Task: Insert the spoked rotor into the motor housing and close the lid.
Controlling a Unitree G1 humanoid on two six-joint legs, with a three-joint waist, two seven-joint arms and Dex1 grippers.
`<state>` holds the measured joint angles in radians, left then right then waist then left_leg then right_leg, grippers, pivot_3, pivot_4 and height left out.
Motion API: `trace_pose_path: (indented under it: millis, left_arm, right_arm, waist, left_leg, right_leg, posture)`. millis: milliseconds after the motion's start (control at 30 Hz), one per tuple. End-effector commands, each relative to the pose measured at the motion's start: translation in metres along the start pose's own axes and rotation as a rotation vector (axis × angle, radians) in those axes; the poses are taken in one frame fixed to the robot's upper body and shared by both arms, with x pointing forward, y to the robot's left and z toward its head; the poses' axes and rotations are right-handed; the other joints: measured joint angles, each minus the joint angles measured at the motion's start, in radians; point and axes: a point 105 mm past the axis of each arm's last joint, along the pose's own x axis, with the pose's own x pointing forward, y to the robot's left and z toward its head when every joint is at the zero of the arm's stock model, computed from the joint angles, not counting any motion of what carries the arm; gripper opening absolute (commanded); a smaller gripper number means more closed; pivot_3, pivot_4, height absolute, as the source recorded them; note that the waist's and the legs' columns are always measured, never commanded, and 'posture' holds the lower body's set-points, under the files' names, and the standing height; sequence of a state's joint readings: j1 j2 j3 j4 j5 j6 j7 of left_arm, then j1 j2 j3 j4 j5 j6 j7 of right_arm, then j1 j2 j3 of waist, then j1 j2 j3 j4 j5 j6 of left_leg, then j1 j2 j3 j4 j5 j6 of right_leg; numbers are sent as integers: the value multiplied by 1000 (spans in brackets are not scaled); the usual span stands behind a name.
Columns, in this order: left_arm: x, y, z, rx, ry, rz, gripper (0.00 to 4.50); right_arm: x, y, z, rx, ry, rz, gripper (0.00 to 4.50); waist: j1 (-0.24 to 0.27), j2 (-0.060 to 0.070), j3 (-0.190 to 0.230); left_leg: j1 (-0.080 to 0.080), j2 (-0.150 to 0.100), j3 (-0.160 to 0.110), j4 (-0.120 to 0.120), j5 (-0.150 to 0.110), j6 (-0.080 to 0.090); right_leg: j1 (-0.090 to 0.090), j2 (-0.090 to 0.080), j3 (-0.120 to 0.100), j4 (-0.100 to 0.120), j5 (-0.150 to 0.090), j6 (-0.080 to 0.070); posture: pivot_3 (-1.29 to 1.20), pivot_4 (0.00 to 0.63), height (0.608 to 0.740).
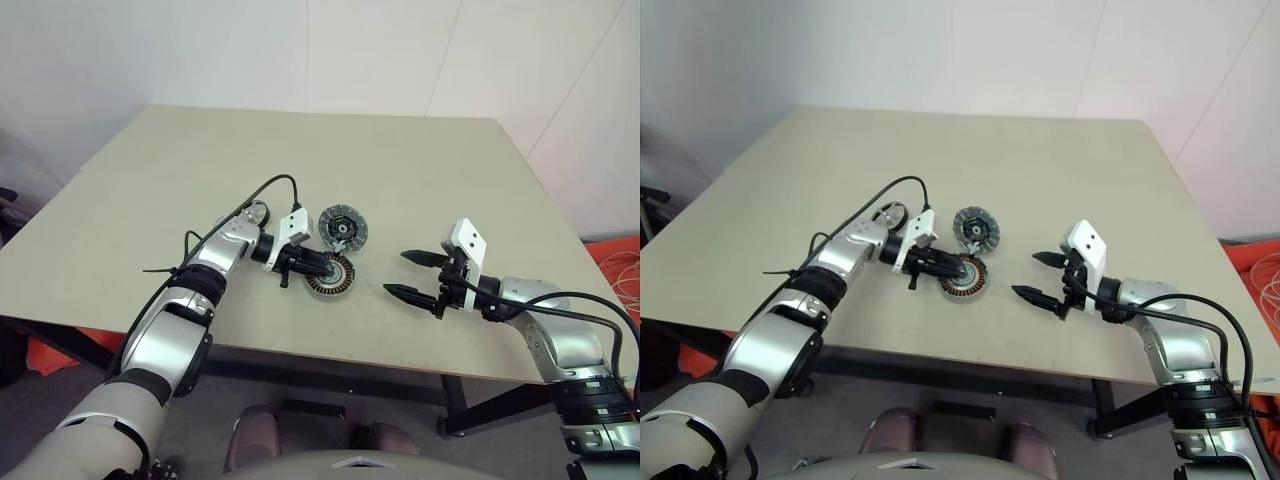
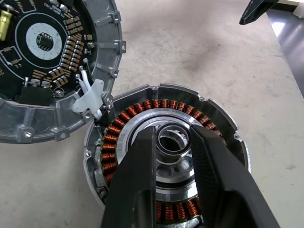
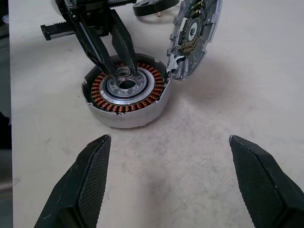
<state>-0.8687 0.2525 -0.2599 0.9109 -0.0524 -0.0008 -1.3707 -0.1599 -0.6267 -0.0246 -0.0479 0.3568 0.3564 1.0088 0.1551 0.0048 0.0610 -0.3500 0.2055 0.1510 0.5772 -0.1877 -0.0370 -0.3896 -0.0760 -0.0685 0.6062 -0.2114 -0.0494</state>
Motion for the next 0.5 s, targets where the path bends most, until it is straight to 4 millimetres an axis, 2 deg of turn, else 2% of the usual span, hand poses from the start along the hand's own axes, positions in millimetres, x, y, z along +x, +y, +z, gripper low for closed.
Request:
trace_pose_path:
  millis: [33, 267, 367, 500]
  left_arm:
    - [-6, 7, 20, 39, -36, 18, 2005]
    - [-9, 8, 25, 46, -48, 28, 4396]
    - [-14, 7, 34, 90, -60, 31, 4458]
    - [-33, -1, 56, 129, -100, 39, 4458]
  right_arm:
    - [-3, -1, 13, -46, -32, -1, 4500]
    - [-3, 0, 13, -35, -31, 7, 4500]
    - [-4, 0, 15, -40, -32, 5, 4500]
    - [-2, 1, 27, -73, -34, 20, 4500]
  waist:
    - [0, 0, 0]
    - [0, 0, 0]
    - [0, 0, 0]
    - [-3, 0, 0]
  left_leg:
    - [0, 0, 0, 0, 0, 0]
    - [0, 0, 0, 0, 0, 0]
    - [0, 0, 0, 0, 0, 0]
    - [0, 0, 0, -1, 0, 0]
  right_leg:
    - [0, 0, 0, 0, 0, 0]
    - [0, 0, 0, 0, 0, 0]
    - [0, 0, 0, 0, 0, 0]
    - [-1, 0, 0, 0, 1, -2]
  posture:
    - [0, 0, 740]
    - [0, 0, 740]
    - [0, 0, 740]
    - [0, 0, 740]
